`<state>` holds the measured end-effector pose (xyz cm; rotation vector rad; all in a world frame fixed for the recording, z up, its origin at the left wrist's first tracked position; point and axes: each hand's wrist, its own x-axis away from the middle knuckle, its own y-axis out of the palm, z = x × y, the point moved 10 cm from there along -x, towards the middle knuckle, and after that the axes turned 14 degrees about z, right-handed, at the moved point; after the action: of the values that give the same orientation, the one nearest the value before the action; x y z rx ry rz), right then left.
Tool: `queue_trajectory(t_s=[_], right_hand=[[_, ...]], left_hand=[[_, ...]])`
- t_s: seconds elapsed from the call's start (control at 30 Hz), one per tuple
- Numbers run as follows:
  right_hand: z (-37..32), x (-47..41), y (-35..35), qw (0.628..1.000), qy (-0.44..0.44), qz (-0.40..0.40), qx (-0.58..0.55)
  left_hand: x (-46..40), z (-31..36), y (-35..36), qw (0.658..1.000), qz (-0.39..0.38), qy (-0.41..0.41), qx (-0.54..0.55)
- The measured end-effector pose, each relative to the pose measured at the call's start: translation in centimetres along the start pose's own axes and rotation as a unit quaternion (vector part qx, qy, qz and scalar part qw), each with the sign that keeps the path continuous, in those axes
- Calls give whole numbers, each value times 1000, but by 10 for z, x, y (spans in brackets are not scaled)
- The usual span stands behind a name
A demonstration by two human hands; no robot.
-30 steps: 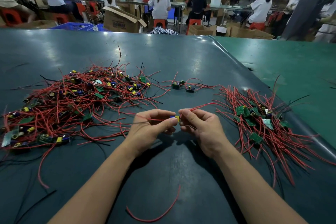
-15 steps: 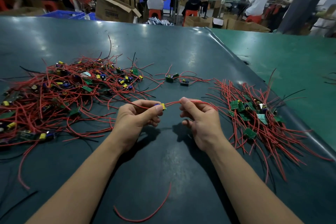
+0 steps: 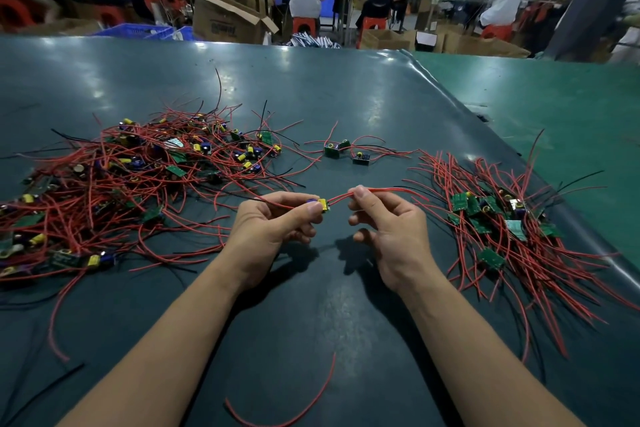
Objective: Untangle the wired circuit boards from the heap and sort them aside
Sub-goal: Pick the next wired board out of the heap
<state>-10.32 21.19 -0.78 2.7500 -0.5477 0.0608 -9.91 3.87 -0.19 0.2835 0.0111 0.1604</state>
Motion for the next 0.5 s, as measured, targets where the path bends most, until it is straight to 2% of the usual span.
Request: queue_trajectory(t_s=[0.2, 0.33, 0.5], right_hand=[[-15, -9, -20, 994, -63, 92, -10], [-27, -19, -50, 977, -79, 192, -55], [-25, -23, -58, 968, -90, 227, -53]], left_hand=[[-2, 2, 0, 1000, 7, 10, 2], [-5, 7, -4, 999, 24, 30, 7], [-7, 6, -3, 999, 23, 41, -9]])
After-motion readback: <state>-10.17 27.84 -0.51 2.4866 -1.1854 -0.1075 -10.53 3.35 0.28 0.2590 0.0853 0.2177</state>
